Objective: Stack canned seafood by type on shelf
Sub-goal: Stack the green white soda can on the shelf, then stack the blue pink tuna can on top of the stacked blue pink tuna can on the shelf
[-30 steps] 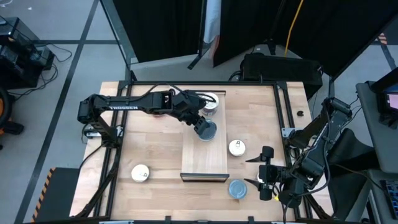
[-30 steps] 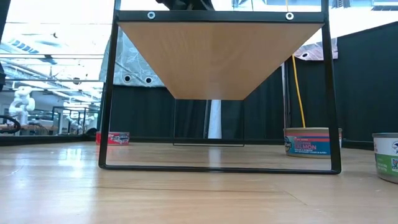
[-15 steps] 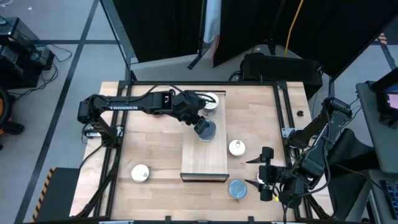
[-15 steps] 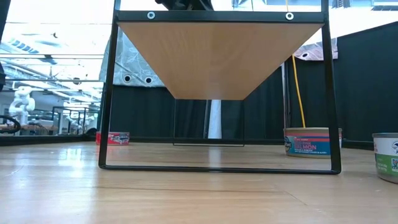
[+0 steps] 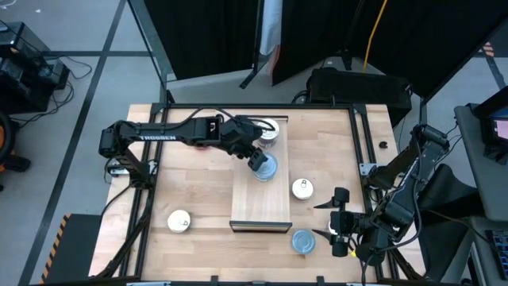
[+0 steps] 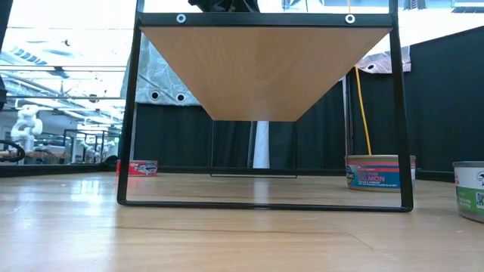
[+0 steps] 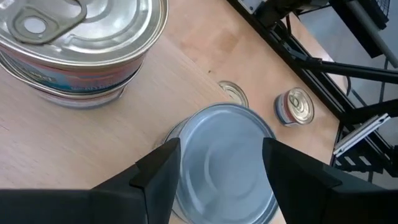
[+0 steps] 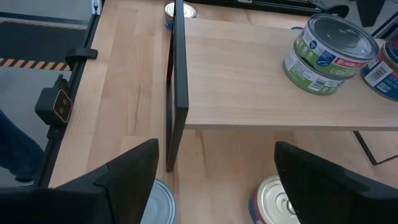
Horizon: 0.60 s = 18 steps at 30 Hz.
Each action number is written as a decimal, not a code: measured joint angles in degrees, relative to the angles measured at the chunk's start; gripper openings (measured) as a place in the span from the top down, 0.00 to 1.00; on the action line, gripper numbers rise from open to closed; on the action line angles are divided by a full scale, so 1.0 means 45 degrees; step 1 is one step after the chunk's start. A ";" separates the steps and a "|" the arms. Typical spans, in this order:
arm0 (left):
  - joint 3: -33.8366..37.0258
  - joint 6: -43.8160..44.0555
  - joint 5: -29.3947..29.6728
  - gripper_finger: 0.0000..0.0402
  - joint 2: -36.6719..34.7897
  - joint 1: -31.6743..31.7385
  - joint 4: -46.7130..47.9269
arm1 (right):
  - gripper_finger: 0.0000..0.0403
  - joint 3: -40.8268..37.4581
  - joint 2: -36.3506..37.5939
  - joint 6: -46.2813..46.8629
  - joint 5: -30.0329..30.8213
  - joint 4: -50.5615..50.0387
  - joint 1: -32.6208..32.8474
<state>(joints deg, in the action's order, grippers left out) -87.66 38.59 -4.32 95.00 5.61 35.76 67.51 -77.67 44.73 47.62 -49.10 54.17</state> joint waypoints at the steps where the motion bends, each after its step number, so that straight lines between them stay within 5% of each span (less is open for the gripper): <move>1: 0.0000 0.0000 0.0004 0.43 0.0000 0.0000 0.0054 | 0.22 0.0000 0.0000 0.0000 0.0005 0.0000 0.0000; 12: -0.0165 -0.0715 0.0128 0.43 -0.2013 -0.0484 0.0268 | 0.22 0.0000 0.0000 0.1284 0.0052 -0.0939 0.0482; 18: -0.0165 -0.2846 0.3363 0.43 -0.3710 -0.3203 0.0434 | 0.22 -0.0613 -0.0053 0.3318 0.0022 -0.1639 0.0774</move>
<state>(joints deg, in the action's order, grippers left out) -88.40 25.78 10.81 78.31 -8.81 37.71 64.75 -77.91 59.66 47.72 -56.48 57.66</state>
